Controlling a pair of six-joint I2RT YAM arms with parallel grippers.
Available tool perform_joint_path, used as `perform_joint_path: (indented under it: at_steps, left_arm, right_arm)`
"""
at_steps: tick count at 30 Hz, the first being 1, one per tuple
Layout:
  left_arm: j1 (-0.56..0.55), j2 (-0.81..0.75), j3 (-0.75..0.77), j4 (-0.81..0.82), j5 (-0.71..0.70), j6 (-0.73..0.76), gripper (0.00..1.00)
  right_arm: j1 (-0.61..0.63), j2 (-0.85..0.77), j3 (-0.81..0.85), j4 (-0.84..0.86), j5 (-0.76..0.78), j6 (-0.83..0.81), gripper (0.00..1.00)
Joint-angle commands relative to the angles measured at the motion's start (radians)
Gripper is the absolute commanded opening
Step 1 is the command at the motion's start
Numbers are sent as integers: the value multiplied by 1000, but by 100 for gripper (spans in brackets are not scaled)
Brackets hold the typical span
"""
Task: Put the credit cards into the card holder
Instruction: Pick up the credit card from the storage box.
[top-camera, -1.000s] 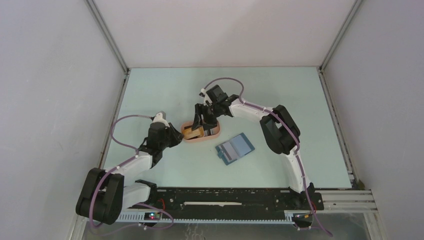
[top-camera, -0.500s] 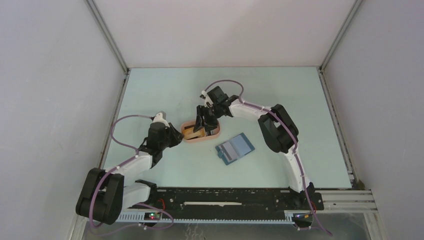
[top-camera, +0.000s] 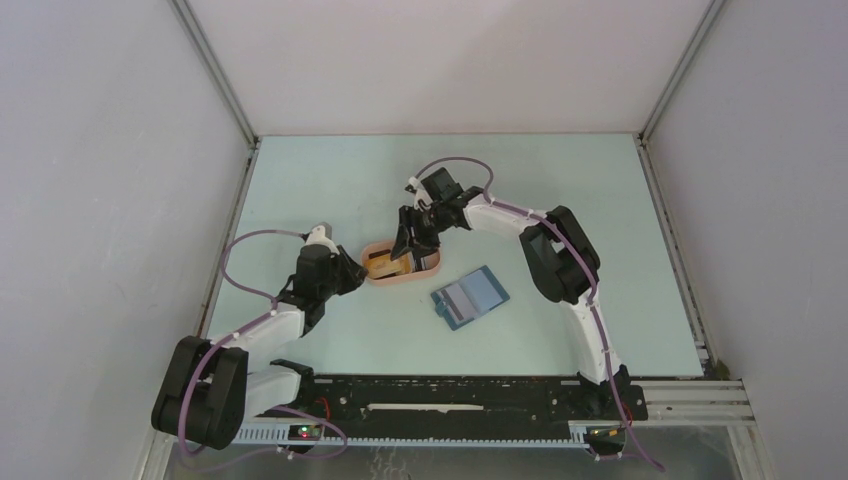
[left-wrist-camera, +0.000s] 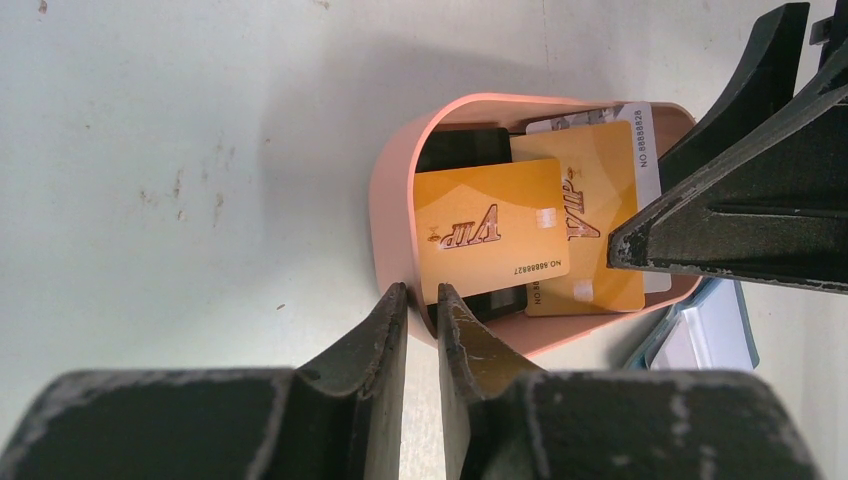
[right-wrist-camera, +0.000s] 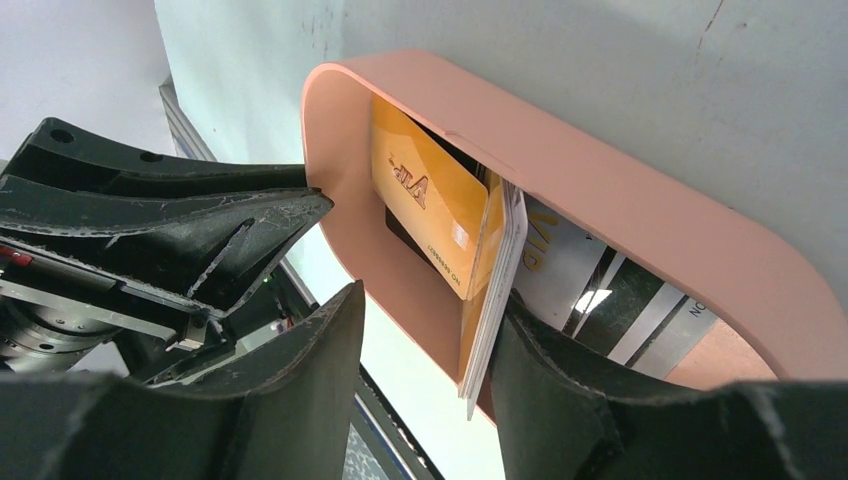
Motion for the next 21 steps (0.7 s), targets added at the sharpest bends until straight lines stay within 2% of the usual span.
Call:
perform_joint_path:
  at_steps: [1, 8, 21]
  left_arm:
    - [-8, -20, 52, -4, 21, 6, 21]
    - [-8, -22, 54, -9, 19, 9, 21]
    - [-8, -26, 52, -16, 13, 12, 21]
  right_arm:
    - [-13, -61, 7, 23, -33, -6, 56]
    - [-32, -63, -13, 24, -39, -11, 53]
    - [-52, -62, -21, 20, -47, -17, 42]
